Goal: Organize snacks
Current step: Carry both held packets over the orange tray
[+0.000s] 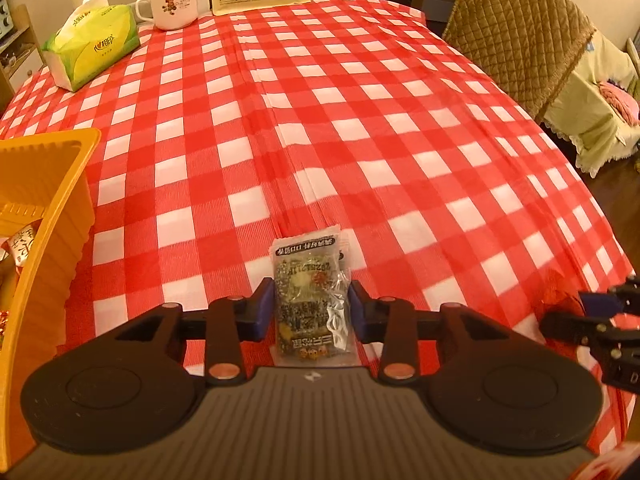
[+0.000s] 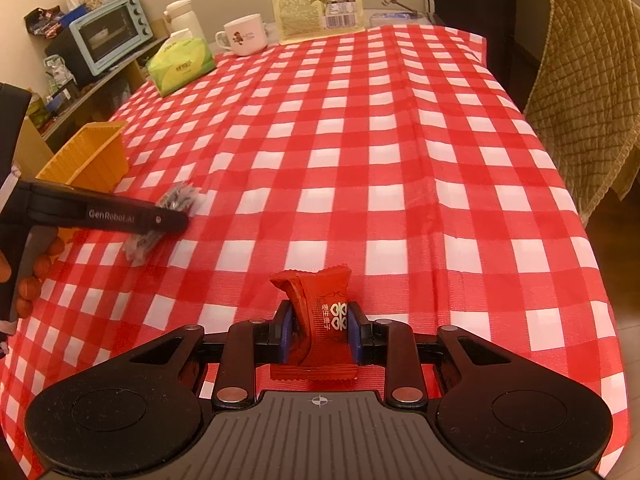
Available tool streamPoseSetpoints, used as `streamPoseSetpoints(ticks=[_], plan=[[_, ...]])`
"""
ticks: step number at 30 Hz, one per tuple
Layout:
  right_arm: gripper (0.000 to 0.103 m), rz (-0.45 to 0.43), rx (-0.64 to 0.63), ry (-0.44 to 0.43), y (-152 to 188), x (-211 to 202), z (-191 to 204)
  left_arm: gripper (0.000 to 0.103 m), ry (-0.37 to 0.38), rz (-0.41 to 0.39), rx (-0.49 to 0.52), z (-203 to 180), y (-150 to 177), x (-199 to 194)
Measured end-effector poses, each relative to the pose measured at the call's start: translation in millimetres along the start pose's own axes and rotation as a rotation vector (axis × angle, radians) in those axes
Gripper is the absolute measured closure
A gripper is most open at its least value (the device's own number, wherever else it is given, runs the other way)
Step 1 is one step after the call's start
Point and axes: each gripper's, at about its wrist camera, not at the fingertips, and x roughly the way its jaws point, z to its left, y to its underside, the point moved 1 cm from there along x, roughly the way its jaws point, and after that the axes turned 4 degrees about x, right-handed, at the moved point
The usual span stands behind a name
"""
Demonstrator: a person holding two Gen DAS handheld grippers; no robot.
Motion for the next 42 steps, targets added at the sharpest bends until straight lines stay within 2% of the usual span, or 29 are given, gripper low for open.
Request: streamPoseSetpoints(ticks=[8,17,25,32,37,42], plan=[[0.075,-0.013,-0.028,-0.025,0.8,-6.8,14.0,0.068,0.015,-0.037,0.003,-1.0,9.5,-28.8],[0.075,-0.029,-0.079,-0.072,-0.5,-17.5,39.5,0.068,0.028,-0.109,0.005,5.3,27.6,-82.9],[0.075,-0.008,-0.175,-0.143,2.5,-18.6,77.1,0.068,-0.028,-0.182,-0.012,48.3,57.0,-148.2],[0.075,0.015,-0.255,-0.201,5.4,-11.9,115.3,0.068,-0.115,-0.224,-0.062,92.7,80.8,-199.0],[0.075,0.010,-0.285,-0.239,5.1,-12.0,146.1,0.068,-0.152,-0.250,-0.096,116.9,94.4,-222.2],[0.075,0.003,-0.286,-0.273,1.0,-10.7,177.5,0.068,-0.158,-0.250,-0.107,136.4,102.9,-232.6]])
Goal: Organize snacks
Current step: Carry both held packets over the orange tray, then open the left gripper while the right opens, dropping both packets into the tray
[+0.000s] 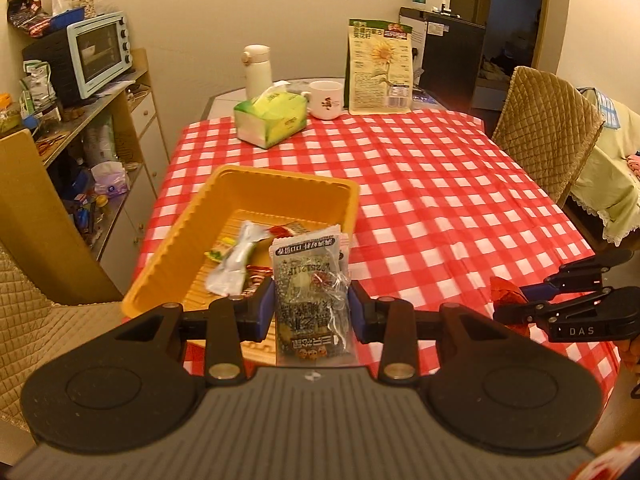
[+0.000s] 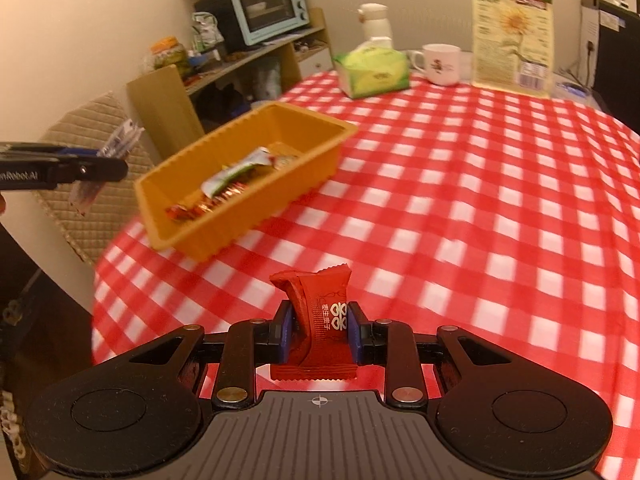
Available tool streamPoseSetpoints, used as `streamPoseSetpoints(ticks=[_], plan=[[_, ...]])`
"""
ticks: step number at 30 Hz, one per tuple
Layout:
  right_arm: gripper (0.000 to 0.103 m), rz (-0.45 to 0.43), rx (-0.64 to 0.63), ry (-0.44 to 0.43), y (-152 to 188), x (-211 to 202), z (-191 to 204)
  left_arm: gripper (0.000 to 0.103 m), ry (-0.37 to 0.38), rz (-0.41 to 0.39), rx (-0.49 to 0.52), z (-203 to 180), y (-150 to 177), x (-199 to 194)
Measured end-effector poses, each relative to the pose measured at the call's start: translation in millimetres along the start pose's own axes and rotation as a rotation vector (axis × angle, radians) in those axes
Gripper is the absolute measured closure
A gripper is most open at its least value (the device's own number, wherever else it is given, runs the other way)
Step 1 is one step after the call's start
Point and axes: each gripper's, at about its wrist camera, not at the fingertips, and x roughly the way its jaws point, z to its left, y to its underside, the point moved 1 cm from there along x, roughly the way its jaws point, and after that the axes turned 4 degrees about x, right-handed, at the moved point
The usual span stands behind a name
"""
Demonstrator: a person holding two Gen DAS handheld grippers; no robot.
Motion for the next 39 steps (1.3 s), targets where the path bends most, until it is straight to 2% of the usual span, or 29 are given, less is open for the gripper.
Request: streamPoseSetpoints(ticks=[11,23,31,39], plan=[[0.075,-0.050,0.059,-0.032,-33.9,24.8,54.6,0.068,0.014,0.022,0.027,53.9,-1.4,5.3],[0.075,-0.099,0.127,-0.017,-69.9,62.2,108.2,0.068,0.067,0.065,0.098,102.6,-16.6,48.3],[0.075,-0.110,0.185,0.038,-88.9,88.8,118.0,0.068,0.116,0.092,0.144,116.8,-29.6,82.3],[0.075,-0.116,0.236,0.108,-111.2,115.9,109.1,0.068,0.150,0.126,0.180,123.9,-40.7,116.6]])
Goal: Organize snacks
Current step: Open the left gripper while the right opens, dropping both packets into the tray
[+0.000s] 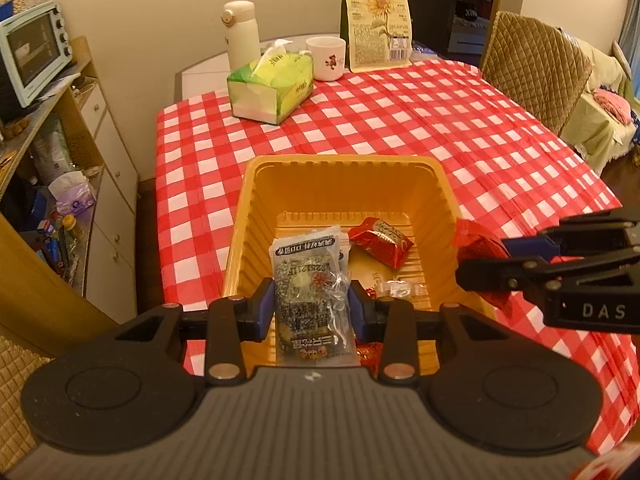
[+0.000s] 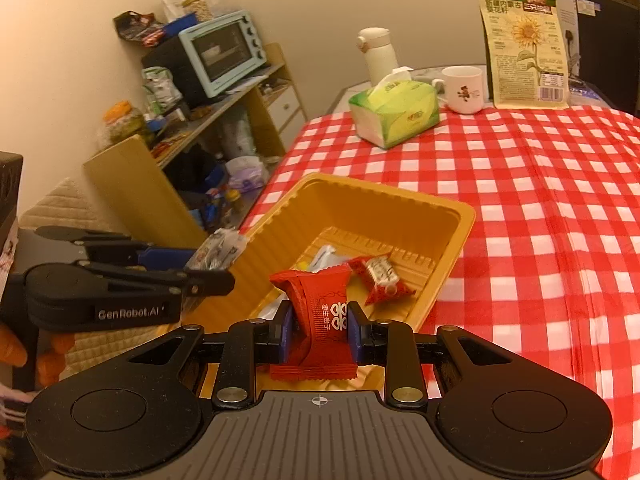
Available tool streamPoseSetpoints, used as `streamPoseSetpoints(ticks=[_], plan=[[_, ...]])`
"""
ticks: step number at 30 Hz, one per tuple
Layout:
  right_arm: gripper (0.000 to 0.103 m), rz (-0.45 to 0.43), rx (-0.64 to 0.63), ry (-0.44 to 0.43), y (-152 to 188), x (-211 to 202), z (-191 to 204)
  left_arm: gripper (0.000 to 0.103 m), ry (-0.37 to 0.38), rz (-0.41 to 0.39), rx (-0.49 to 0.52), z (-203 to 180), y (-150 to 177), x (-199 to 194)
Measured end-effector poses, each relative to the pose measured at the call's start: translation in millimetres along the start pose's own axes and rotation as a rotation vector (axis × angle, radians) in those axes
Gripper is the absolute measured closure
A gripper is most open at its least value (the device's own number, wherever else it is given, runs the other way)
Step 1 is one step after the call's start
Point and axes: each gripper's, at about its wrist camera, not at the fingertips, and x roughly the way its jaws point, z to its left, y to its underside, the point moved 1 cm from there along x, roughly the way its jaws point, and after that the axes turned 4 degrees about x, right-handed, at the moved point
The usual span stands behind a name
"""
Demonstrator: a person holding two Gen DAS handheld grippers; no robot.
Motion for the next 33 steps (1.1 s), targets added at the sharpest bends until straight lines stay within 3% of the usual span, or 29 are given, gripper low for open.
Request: streamPoseSetpoints(ticks=[14,33], plan=[[0.074,0.007,0.062,0.073,-20.1,42.9,-9.7,0.068,0.008,0.042,0.037,21.8,-26.0,55.5],[0.074,0.002,0.128,0.141,-28.7,51.6,-25.3,0.067,0.046,0.071,0.037,30.1,-46.0,108.4]])
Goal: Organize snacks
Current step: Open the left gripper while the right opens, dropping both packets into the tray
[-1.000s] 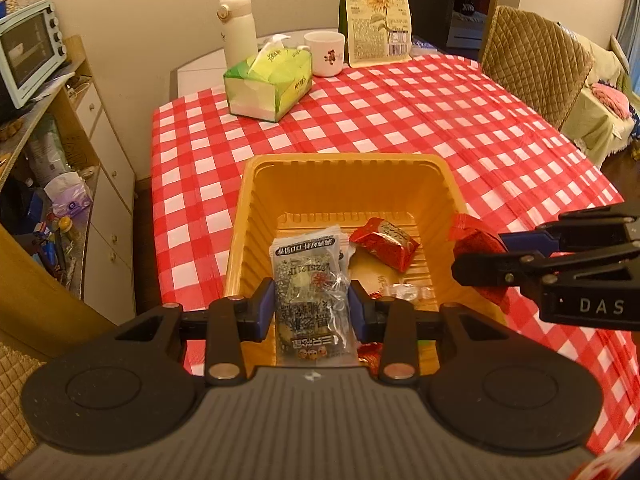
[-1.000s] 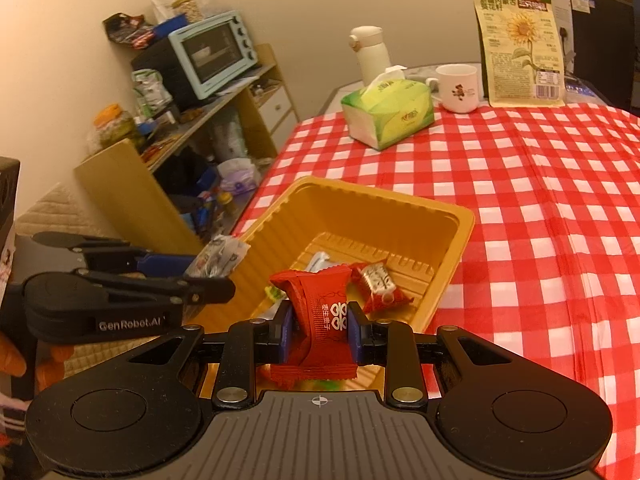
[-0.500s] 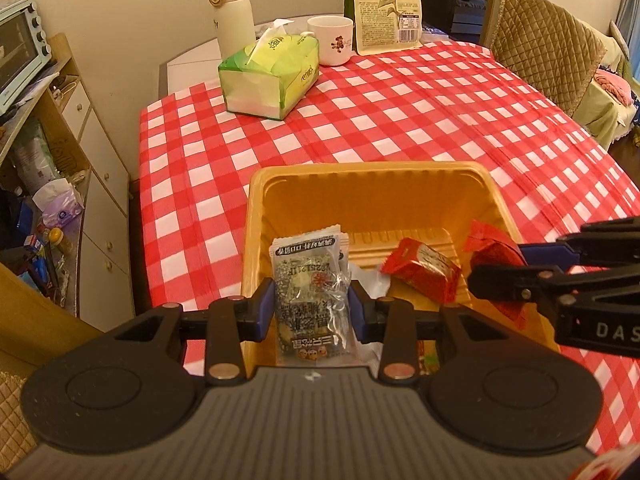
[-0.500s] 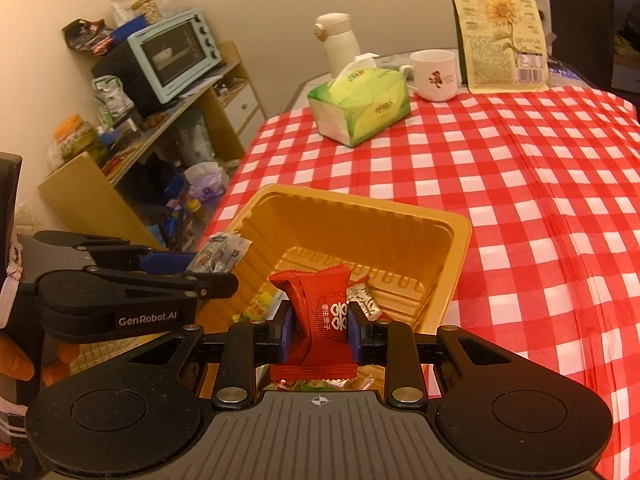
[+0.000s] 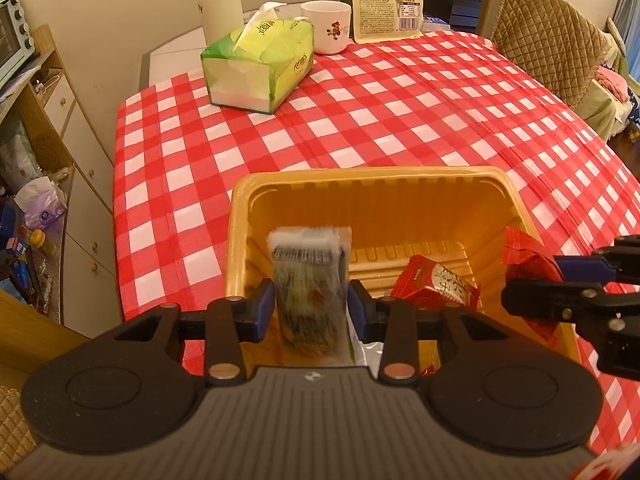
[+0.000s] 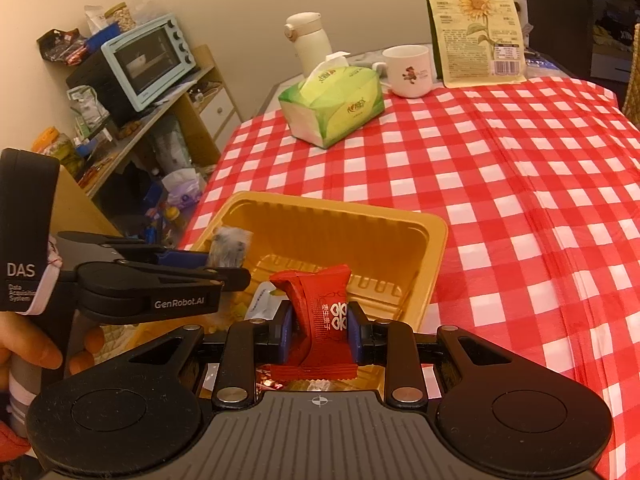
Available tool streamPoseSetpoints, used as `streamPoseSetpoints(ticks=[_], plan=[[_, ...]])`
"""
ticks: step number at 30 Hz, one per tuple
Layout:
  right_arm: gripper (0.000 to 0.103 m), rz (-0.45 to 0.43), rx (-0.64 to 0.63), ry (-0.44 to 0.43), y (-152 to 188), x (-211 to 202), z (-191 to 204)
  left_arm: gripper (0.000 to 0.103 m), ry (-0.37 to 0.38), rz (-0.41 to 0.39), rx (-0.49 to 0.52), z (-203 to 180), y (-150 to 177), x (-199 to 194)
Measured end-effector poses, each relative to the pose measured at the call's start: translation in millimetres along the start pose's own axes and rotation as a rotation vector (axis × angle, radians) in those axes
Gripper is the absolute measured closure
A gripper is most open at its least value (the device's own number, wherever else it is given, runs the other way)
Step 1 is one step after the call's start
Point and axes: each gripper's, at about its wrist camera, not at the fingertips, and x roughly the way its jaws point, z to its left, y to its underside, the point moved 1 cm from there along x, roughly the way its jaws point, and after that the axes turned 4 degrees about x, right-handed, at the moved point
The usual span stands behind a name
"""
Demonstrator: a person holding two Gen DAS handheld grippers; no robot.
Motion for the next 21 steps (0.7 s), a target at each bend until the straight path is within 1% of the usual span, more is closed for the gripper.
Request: streamPoseSetpoints(ticks=[6,9,11,15,18,20,21], plan=[[0.074,0.012,0.007,-0.005,1.2,3.1,0.1,0.065,0.044,-0.010,-0.035,3.0,8.8,-12.5],[0.074,0.022,0.006,-0.010,2.0,7.1,1.7,0.059,0.052,-0.017,-0.061,4.9,17.1,-24.7],[0.074,0.028,0.002,-0.016,2.7,9.7,4.1,0.058,0.060,-0.023,-0.075,5.8,22.9,-33.0],[0.074,0.034,-0.010,-0.028,2.9,14.4,10.2,0.054,0.058,-0.023,-0.102,7.6,33.3,-45.6],[0.074,0.022,-0.026,-0.043,3.8,15.4,14.8,0.051,0.056,-0.022,-0.121,9.6,40.8,-53.2],[0.074,0.008,-0.031,-0.054,4.1,15.8,17.6,0.043,0.048,-0.022,-0.135,10.6,45.0,-57.4],[0.074,-0.001,-0.031,-0.059,4.3,15.9,18.7,0.043,0.048,-0.022,-0.142,10.6,47.7,-59.5]])
